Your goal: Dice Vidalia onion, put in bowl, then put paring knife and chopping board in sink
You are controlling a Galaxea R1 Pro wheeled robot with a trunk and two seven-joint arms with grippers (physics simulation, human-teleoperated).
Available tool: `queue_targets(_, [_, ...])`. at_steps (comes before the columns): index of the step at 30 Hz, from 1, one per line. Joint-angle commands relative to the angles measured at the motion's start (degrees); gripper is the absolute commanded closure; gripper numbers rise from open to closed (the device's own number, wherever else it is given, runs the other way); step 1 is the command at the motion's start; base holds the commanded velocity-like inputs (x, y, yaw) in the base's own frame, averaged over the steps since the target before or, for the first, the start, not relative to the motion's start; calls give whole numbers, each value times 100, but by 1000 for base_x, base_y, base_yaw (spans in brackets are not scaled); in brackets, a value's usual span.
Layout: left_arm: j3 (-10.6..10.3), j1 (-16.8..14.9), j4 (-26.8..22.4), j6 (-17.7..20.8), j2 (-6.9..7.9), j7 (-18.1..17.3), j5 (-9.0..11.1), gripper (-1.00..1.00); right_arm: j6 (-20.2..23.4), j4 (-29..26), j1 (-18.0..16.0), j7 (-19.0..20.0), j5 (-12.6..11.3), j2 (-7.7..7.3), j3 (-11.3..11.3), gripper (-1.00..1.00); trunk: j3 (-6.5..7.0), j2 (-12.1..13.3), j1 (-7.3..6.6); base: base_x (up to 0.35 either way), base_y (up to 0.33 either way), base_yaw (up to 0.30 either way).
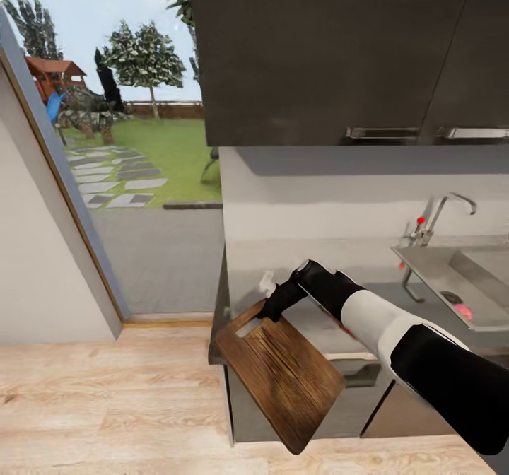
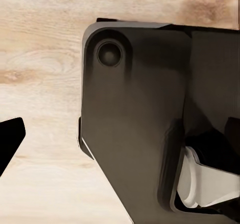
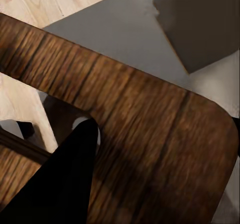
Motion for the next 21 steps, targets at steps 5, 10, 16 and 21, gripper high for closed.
queue_targets(5, [4, 1, -13, -10, 4, -6, 45, -100, 54, -6, -8, -2, -64, -2, 22, 100, 35, -12, 1, -163, -181, 0])
queue_targets(10, [4, 1, -7, -9, 5, -4, 44, -100, 54, -1, -8, -2, -64, -2, 29, 100, 80, -12, 1, -27, -29, 0])
queue_targets(16, [4, 1, -7, -9, 3, -7, 43, -100, 54, -1, -8, -2, -64, -2, 28, 100, 135, -12, 1, -1, -1, 0])
queue_targets(21, [4, 1, -7, -9, -2, -6, 43, -100, 54, 0, -8, -2, -64, -2, 30, 100, 181, -12, 1, 0, 0, 0])
